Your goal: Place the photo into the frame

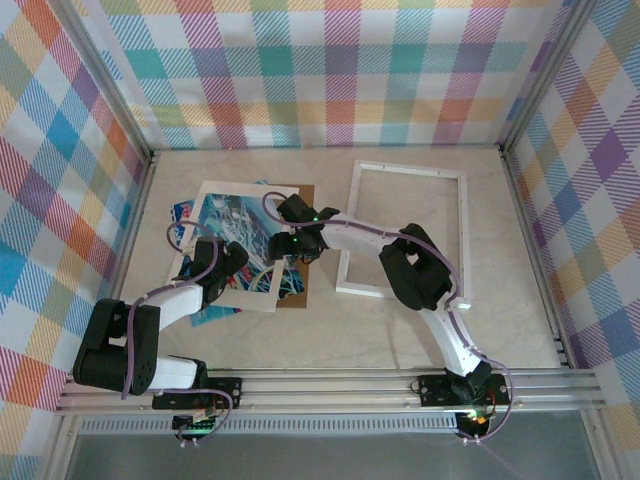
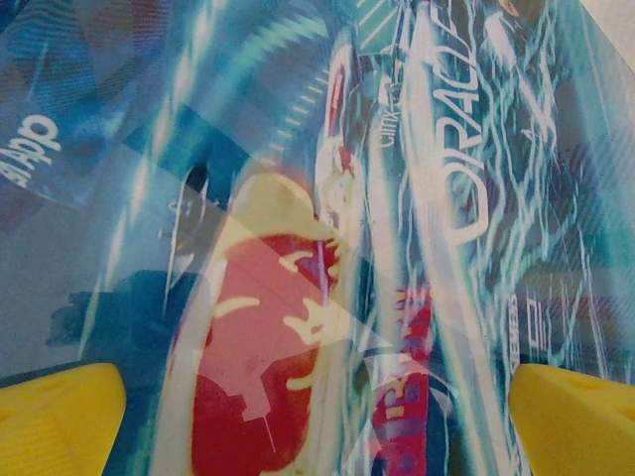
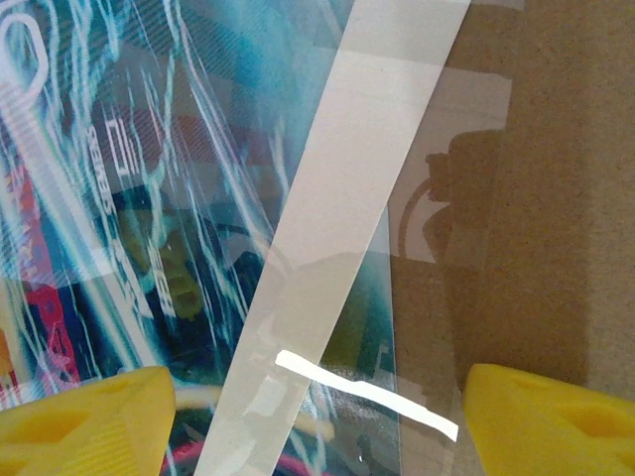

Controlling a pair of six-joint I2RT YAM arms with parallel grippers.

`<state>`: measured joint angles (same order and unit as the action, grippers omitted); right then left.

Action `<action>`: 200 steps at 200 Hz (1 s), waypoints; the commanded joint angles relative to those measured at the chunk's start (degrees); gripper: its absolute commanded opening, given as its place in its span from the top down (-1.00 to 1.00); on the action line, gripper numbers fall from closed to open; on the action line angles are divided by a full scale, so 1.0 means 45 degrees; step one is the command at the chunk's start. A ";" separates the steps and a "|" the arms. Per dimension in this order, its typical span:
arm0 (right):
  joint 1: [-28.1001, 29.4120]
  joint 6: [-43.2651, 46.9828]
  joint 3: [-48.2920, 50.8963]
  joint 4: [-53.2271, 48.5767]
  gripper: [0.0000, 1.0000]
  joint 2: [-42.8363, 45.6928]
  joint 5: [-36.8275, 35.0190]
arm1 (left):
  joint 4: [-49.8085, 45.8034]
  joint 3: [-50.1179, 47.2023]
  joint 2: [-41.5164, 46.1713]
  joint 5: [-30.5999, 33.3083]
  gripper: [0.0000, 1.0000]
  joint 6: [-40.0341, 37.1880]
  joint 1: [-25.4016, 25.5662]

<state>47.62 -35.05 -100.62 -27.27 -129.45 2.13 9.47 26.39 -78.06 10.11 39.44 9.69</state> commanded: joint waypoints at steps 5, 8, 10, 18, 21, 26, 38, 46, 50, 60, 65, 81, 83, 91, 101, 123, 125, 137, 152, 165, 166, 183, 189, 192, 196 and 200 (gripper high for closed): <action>0.0113 0.0467 0.0044 -0.0920 -0.61 -0.0320 -0.0927 | -0.1153 -0.0552 -0.0487 -0.1336 -1.00 0.0530 0.0287; 0.0104 0.0513 0.0054 -0.0922 -0.61 -0.0277 -0.1021 | -0.1166 -0.0535 -0.0490 -0.1329 -0.99 0.0512 0.0290; 0.0117 0.0545 0.0069 -0.0920 -0.62 -0.0248 -0.1089 | -0.1182 -0.0534 -0.0496 -0.1319 -0.99 0.0503 0.0288; 0.0113 0.0661 0.0076 -0.0899 -0.65 -0.0148 -0.1247 | -0.1205 -0.0526 -0.0501 -0.1299 -0.99 0.0512 0.0287; 0.0116 0.0701 0.0075 -0.0899 -0.65 -0.0126 -0.1271 | -0.1209 -0.0525 -0.0504 -0.1286 -1.00 0.0483 0.0287; 0.0117 0.0754 0.0042 -0.0909 -0.66 -0.0124 -0.1308 | -0.1221 -0.0528 -0.0481 -0.1289 -0.99 0.0472 0.0287; 0.0104 0.0845 -0.0132 -0.1045 -0.67 -0.0196 -0.1357 | -0.1245 -0.0523 -0.0489 -0.1241 -1.00 0.0502 0.0287; 0.0113 0.0875 -0.0176 -0.1067 -0.68 -0.0284 -0.1355 | -0.1256 -0.0523 -0.0469 -0.1240 -0.99 0.0512 0.0287; 0.0109 0.0874 -0.0198 -0.1087 -0.68 -0.0332 -0.1376 | -0.1282 -0.0532 -0.0483 -0.1235 -0.99 0.0513 0.0290; 0.0123 0.0863 -0.0250 -0.1219 -0.69 -0.0398 -0.1500 | -0.1286 -0.0515 -0.0451 -0.1203 -0.99 0.0493 0.0287; 0.0132 0.0890 -0.0228 -0.1226 -0.69 -0.0392 -0.1583 | -0.1321 -0.0513 -0.0448 -0.1191 -0.99 0.0476 0.0287; 0.0161 0.1058 -0.0018 -0.1083 -0.74 -0.0113 -0.2029 | -0.1332 -0.0513 -0.0447 -0.1168 -1.00 0.0474 0.0288; 0.0171 0.1101 0.0017 -0.1024 -0.75 -0.0060 -0.2088 | -0.1326 -0.0513 -0.0456 -0.1171 -0.99 0.0474 0.0287; 0.0161 0.1218 0.0139 -0.0888 -0.79 0.0129 -0.2235 | -0.1339 -0.0513 -0.0484 -0.1166 -0.99 0.0491 0.0287; 0.0161 0.1340 0.0171 -0.0839 -0.80 0.0281 -0.2273 | -0.1343 -0.0513 -0.0496 -0.1198 -0.99 0.0476 0.0287; 0.0161 0.1448 0.0179 -0.0730 -0.83 0.0446 -0.2110 | -0.1355 -0.0494 -0.0495 -0.1135 -1.00 0.0488 0.0287; 0.0161 0.1452 0.0188 -0.0716 -0.83 0.0461 -0.2089 | -0.1361 -0.0494 -0.0492 -0.1134 -0.99 0.0507 0.0287; 0.0166 0.1494 0.0250 -0.0579 -0.83 0.0467 -0.2041 | -0.1371 -0.0465 -0.0496 -0.1125 -0.99 0.0475 0.0287; 0.0128 0.1596 0.0250 -0.0506 -0.83 0.0392 -0.2112 | -0.1401 -0.0469 -0.0487 -0.1130 -0.99 0.0478 0.0287; 0.0049 0.1629 0.0250 -0.0338 -0.82 0.0276 -0.1824 | -0.1392 -0.0473 -0.0477 -0.1201 -0.99 0.0474 0.0288; 0.0046 0.1623 0.0250 -0.0323 -0.82 0.0254 -0.1784 | -0.1397 -0.0464 -0.0471 -0.1206 -0.99 0.0474 0.0288; 0.0029 0.1641 0.0250 -0.0014 -0.77 0.0032 -0.1185 | -0.1402 -0.0530 -0.0409 -0.1196 -0.99 0.0476 0.0288; 0.0034 0.1581 0.0269 0.0078 -0.75 -0.0014 -0.0981 | -0.1398 -0.0551 -0.0391 -0.1182 -0.99 0.0473 0.0288; 0.0040 0.1551 0.0297 0.0121 -0.73 -0.0039 -0.0906 | -0.1385 -0.0567 -0.0371 -0.1191 -0.99 0.0464 0.0287; 0.0048 0.1471 0.0333 0.0183 -0.72 -0.0052 -0.0787 | -0.1368 -0.0581 -0.0365 -0.1177 -1.00 0.0473 0.0292; 0.0049 0.1406 0.0398 0.0281 -0.70 -0.0052 -0.0654 | -0.1351 -0.0591 -0.0368 -0.1185 -0.99 0.0484 0.0290</action>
<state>48.45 -29.04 -100.40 -27.90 -129.16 -4.10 10.09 26.39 -78.04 8.56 39.48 10.11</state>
